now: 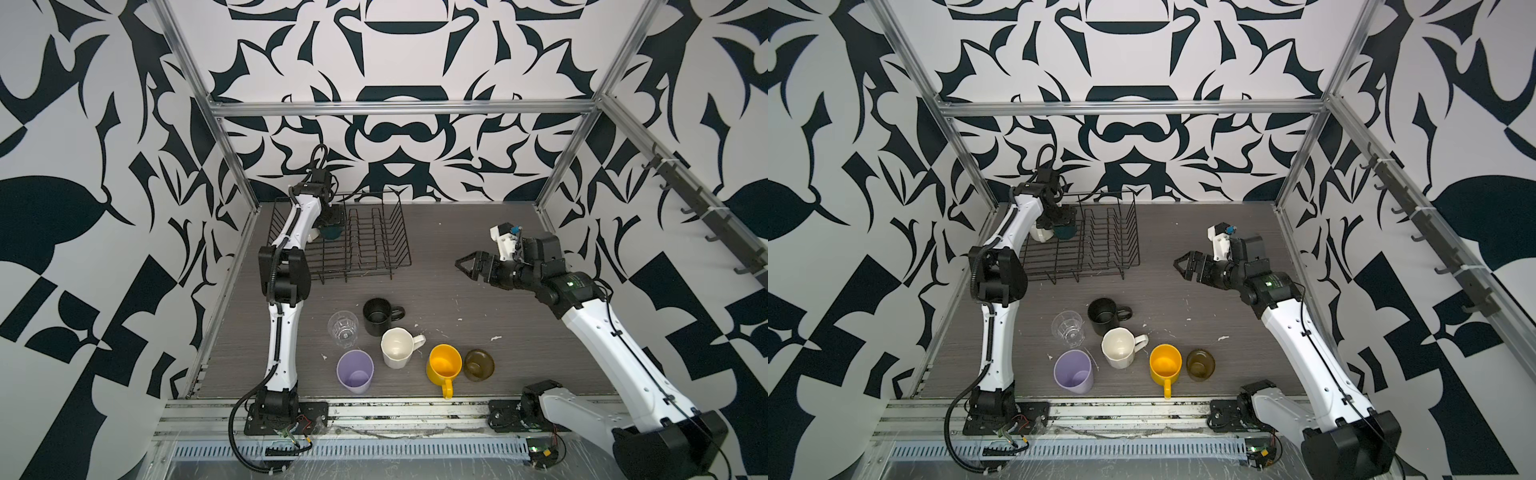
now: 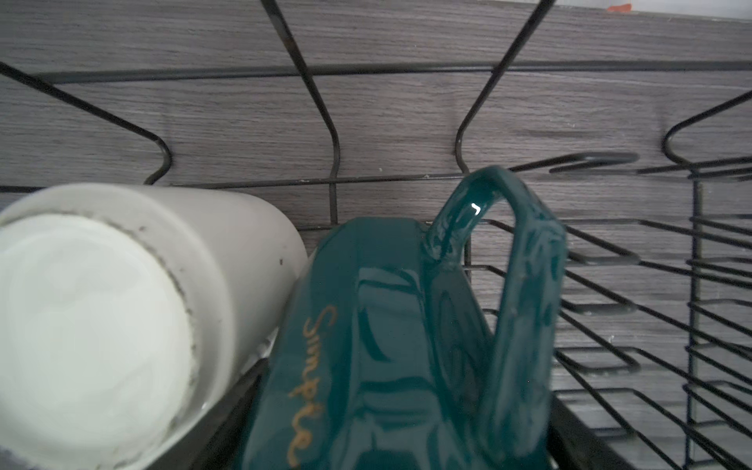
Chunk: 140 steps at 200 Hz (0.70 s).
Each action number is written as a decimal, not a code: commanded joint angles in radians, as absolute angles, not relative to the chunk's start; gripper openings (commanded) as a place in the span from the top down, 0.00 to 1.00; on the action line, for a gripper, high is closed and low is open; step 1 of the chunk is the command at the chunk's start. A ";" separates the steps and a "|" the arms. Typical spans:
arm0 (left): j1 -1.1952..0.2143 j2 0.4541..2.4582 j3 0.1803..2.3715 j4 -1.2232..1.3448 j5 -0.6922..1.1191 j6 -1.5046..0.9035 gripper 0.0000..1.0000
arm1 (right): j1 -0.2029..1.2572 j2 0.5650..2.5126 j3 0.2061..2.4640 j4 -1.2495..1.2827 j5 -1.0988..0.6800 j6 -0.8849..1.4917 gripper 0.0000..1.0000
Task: Load cups into a dish rack
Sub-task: Place the cup upside down at the dish rack.
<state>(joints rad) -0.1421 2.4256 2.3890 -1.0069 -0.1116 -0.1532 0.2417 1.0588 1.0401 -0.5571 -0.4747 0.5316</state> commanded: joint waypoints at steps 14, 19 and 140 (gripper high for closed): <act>-0.128 2.457 2.438 -0.993 -0.094 -0.184 0.82 | 0.238 1.037 1.037 -0.525 -0.486 0.540 0.04; -0.127 2.460 2.439 -0.993 -0.092 -0.186 0.79 | 0.238 1.037 1.038 -0.524 -0.487 0.541 0.04; -0.126 2.432 2.389 -0.939 -0.070 -0.170 0.03 | 0.239 1.035 1.034 -0.525 -0.486 0.541 0.04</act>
